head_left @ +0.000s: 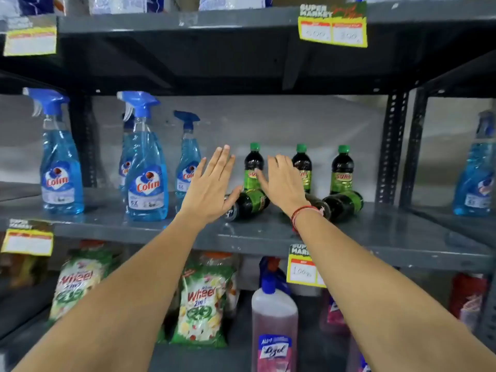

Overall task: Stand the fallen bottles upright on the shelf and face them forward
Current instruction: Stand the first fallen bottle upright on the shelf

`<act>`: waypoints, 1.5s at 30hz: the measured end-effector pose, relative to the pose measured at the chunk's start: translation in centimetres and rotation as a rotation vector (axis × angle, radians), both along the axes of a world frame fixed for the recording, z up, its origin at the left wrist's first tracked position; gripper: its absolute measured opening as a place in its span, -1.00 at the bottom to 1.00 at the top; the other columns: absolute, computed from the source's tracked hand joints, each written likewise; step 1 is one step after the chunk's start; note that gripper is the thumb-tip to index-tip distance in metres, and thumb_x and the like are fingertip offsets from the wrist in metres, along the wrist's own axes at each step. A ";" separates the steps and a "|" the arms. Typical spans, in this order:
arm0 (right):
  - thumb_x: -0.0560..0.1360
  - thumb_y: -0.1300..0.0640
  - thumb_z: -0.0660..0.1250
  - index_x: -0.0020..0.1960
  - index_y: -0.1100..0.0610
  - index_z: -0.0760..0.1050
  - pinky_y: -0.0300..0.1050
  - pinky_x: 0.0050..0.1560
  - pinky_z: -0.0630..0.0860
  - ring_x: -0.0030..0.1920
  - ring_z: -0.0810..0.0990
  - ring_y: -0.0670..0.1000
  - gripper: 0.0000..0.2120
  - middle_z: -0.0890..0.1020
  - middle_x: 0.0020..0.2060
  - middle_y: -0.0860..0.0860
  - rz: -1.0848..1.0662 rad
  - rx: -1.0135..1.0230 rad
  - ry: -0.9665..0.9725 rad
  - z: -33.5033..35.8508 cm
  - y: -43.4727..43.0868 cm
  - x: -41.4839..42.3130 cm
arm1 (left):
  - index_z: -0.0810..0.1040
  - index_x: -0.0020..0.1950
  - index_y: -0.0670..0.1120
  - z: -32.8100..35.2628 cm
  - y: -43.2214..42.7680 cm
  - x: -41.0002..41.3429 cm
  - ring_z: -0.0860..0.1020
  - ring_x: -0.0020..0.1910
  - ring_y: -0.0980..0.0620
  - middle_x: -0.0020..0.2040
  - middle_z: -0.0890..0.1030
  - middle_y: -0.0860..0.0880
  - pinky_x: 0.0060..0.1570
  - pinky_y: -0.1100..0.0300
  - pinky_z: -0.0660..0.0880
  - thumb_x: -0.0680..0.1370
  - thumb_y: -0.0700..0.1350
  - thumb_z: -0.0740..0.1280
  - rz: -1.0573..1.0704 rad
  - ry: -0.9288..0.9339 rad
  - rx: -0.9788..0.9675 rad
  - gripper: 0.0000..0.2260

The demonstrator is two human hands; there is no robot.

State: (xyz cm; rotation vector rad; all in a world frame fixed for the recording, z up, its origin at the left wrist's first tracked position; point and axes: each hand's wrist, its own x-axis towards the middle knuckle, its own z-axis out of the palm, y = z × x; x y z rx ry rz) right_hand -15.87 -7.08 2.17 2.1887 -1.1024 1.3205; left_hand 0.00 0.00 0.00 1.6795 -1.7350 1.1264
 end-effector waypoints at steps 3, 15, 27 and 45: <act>0.60 -0.15 0.14 0.23 0.26 0.47 -0.01 0.00 0.45 0.20 0.53 0.22 -0.51 0.56 0.17 0.21 0.025 0.390 -0.064 -0.2 0.0 1.6 | 0.10 0.49 -0.23 -2.1 0.8 1.0 0.05 0.50 -0.10 0.53 0.08 -0.19 0.42 -0.13 0.13 0.52 0.24 -0.11 0.002 -0.005 0.141 -0.29; -0.12 -0.35 0.37 0.15 0.11 0.55 0.09 0.06 0.60 -0.01 0.63 0.15 -0.07 0.63 0.06 0.09 0.230 1.105 -0.532 -4.1 -8.2 8.2 | 0.46 0.29 -0.13 -6.8 2.3 1.5 0.51 0.17 -0.18 0.32 0.48 -0.17 -0.09 0.02 0.45 0.57 0.26 0.00 0.107 0.320 0.168 -0.44; 0.47 0.18 0.41 -0.13 0.17 0.45 0.11 0.02 0.62 -0.18 0.60 0.08 -0.86 0.57 -0.26 0.10 0.533 1.409 -0.853 -1.7 -0.7 4.4 | 0.63 -0.22 -0.04 -7.6 2.1 2.2 0.52 -0.35 -0.09 -0.36 0.61 -0.06 -0.40 0.16 0.23 0.50 0.32 -0.17 0.118 0.187 0.102 -0.32; 0.11 -0.20 0.57 0.21 0.11 0.50 0.02 0.18 0.53 0.12 0.59 0.06 -0.24 0.62 0.11 0.05 0.367 0.742 -0.484 -4.7 -1.9 3.7 | 0.63 -0.06 -0.07 -7.7 2.5 2.0 0.58 -0.24 -0.16 -0.25 0.65 -0.15 -0.36 0.13 0.30 0.48 0.19 -0.18 -0.018 0.177 0.050 -0.38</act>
